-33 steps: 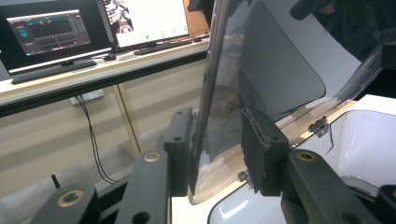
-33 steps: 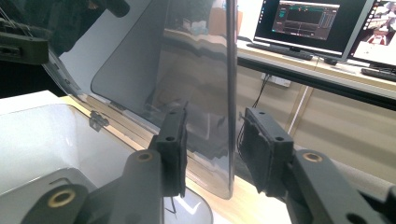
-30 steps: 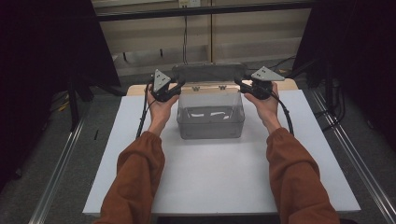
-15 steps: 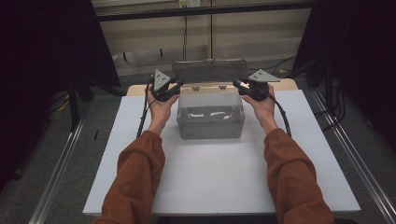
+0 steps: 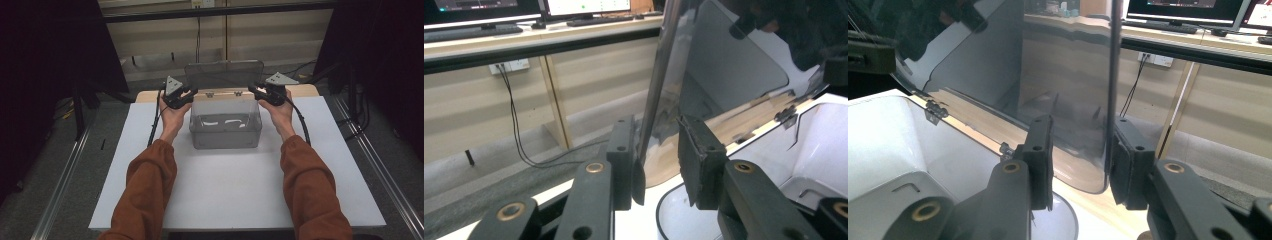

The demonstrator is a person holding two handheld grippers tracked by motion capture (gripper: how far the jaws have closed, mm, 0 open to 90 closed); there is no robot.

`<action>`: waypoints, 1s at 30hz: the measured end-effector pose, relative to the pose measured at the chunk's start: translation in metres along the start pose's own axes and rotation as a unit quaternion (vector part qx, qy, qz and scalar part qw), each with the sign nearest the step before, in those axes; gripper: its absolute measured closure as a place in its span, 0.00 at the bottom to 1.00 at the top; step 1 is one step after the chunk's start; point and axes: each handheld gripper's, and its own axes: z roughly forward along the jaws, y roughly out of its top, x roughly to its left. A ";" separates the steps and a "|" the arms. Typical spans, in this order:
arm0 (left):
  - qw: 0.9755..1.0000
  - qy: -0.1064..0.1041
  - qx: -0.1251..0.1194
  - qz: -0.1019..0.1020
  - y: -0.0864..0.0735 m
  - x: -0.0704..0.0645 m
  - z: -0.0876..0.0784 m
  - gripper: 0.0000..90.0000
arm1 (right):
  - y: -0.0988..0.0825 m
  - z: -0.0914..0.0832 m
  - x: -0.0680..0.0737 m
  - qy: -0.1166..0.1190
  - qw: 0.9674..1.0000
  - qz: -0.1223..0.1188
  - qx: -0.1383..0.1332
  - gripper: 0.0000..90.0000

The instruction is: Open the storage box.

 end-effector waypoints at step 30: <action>0.996 -0.017 0.029 -0.088 0.000 0.015 0.020 0.79 | 0.000 0.013 -0.010 0.000 0.998 0.057 0.001 0.77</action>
